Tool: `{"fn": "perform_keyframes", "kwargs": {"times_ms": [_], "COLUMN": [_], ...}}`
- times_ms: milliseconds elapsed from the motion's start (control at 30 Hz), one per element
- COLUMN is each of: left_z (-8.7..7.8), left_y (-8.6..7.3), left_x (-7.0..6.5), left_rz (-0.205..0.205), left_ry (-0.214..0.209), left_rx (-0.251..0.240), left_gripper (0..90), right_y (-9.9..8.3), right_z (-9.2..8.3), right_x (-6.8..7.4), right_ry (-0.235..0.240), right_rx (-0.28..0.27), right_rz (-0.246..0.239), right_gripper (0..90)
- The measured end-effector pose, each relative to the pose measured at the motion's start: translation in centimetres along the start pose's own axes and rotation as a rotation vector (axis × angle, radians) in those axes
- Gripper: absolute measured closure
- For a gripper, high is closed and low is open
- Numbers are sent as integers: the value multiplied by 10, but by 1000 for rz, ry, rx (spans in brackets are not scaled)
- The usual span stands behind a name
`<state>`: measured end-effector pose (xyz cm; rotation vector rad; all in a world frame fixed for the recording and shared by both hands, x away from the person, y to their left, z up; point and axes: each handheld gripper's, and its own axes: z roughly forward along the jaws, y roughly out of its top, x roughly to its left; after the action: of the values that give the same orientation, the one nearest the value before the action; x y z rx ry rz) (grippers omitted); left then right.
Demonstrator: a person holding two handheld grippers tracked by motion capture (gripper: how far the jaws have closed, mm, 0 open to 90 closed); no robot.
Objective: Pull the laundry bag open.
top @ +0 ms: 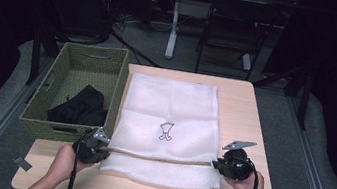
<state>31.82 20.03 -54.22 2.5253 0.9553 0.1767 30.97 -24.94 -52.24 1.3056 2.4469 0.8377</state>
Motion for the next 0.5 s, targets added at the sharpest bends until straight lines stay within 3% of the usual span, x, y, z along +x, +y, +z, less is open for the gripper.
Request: {"fn": "perform_keyframes", "kwargs": {"times_ms": [300,500], "left_z": [-2,-1], "left_y": [1,6], "left_x": [-2,-8], "left_rz": [-1,22], "left_ry": [-50,-71], "left_rx": [-20,-32], "left_gripper": [798,782], "right_y": [0,-1], "right_z": [0,-1], "right_x": [1,1], "right_ry": [-6,-6], "right_rx": [10,8], "right_rz": [-1,-10], "right_gripper": [774,743]}}
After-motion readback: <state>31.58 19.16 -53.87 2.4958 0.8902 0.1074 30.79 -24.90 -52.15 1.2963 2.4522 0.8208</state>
